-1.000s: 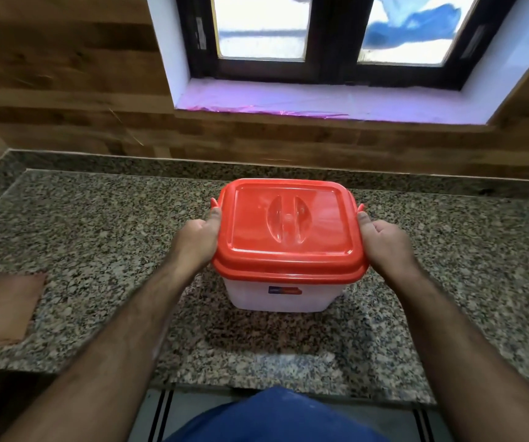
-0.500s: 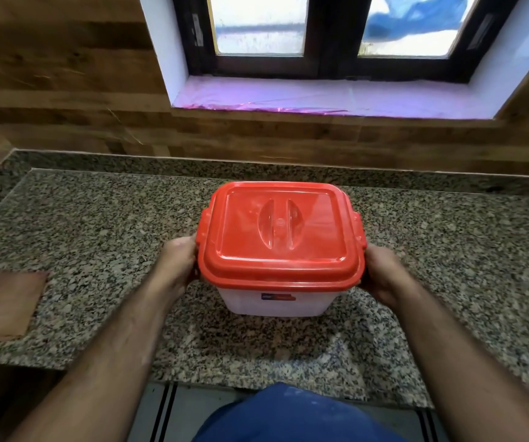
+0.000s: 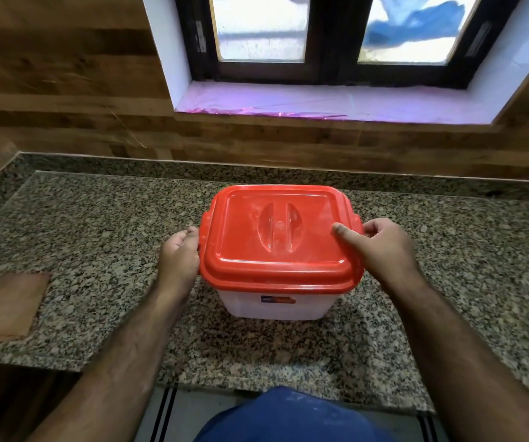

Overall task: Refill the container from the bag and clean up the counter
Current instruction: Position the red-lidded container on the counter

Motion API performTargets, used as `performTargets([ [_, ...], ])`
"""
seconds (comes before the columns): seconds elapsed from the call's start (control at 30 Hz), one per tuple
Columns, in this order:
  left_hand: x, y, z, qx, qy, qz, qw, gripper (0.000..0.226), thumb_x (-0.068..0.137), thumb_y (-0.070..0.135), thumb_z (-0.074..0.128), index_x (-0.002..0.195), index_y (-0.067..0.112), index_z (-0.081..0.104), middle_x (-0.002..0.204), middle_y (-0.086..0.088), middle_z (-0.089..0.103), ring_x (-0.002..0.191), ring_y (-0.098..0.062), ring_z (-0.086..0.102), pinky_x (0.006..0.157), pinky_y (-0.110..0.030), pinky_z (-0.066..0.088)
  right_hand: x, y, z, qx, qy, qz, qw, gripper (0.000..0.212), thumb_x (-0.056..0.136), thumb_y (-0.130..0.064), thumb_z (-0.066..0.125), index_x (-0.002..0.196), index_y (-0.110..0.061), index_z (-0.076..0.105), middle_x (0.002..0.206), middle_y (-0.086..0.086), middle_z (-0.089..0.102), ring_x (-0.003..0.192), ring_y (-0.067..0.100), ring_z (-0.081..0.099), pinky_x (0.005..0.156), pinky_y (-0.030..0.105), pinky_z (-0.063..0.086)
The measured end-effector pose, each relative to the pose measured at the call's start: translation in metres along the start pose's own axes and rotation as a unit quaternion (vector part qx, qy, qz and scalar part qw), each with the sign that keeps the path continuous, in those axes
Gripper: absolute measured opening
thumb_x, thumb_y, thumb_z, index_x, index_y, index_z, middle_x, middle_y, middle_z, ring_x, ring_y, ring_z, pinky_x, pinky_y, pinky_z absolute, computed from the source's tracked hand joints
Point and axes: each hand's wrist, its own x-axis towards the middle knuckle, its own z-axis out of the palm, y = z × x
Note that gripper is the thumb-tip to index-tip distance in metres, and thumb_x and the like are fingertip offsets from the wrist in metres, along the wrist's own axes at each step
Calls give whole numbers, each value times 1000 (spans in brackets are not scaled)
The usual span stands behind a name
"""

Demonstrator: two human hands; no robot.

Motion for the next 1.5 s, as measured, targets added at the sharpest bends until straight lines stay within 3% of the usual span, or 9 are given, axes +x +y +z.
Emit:
performTargets([
  [0.23,6,-2,2,-17,-8,-27,999,42,120,36,39,105,16,73,95,-3,82,92,-18,78,75,-31,58,-9,-28,-15,191,-32,33,980,71,66,-48,101,116,-12,65,107,10,78,83,27,82,67,47,69],
  [0.47,5,-3,-7,-32,-39,-55,997,69,115,62,26,114,17,79,104,-8,85,103,-28,81,97,-50,61,-23,-84,-30,465,-160,65,868,28,85,7,77,112,8,69,82,18,77,69,28,75,65,41,68],
  [0.63,-19,0,6,49,164,222,960,49,114,54,35,134,20,63,130,-3,65,123,-26,61,99,-47,53,-6,-92,-52,504,-73,7,861,33,83,9,75,114,5,69,85,16,75,77,32,74,81,54,65],
  [0.8,-50,14,46,331,-111,497,794,58,98,63,63,127,13,72,117,-2,73,108,-20,64,94,-38,52,12,-81,-76,531,45,-28,846,61,77,7,83,134,7,60,114,24,78,91,33,81,81,54,68],
  [0.9,-61,19,81,491,-237,491,679,59,100,75,50,103,22,76,101,2,75,97,-21,68,83,-39,56,23,-69,-84,501,141,-76,850,70,72,2,88,133,8,55,117,21,77,92,27,81,79,46,68],
  [1.0,-59,16,101,558,-309,434,637,59,108,70,40,81,20,57,83,-1,66,86,-31,70,69,-41,53,31,-56,-91,402,231,-117,878,62,75,-7,89,119,-17,47,118,3,69,97,13,75,75,25,64],
  [1.2,-48,5,100,542,-315,457,631,68,105,77,28,76,20,51,76,-1,62,76,-28,66,68,-43,55,48,-19,-91,121,318,-203,918,50,80,-17,88,115,-15,53,93,-8,61,68,2,57,55,6,41],
  [1.33,-48,5,100,532,-319,458,637,67,106,75,34,74,18,51,72,3,55,72,-26,62,65,-42,52,70,32,-63,-49,276,-197,940,40,85,-12,85,115,-16,59,87,4,67,70,29,66,60,33,49],
  [1.5,-47,5,99,533,-325,447,641,70,106,75,35,72,16,50,67,5,50,66,-20,55,65,-42,50,78,111,-22,-206,181,-245,930,38,87,-1,80,121,-11,66,80,12,75,59,28,68,55,29,49],
])
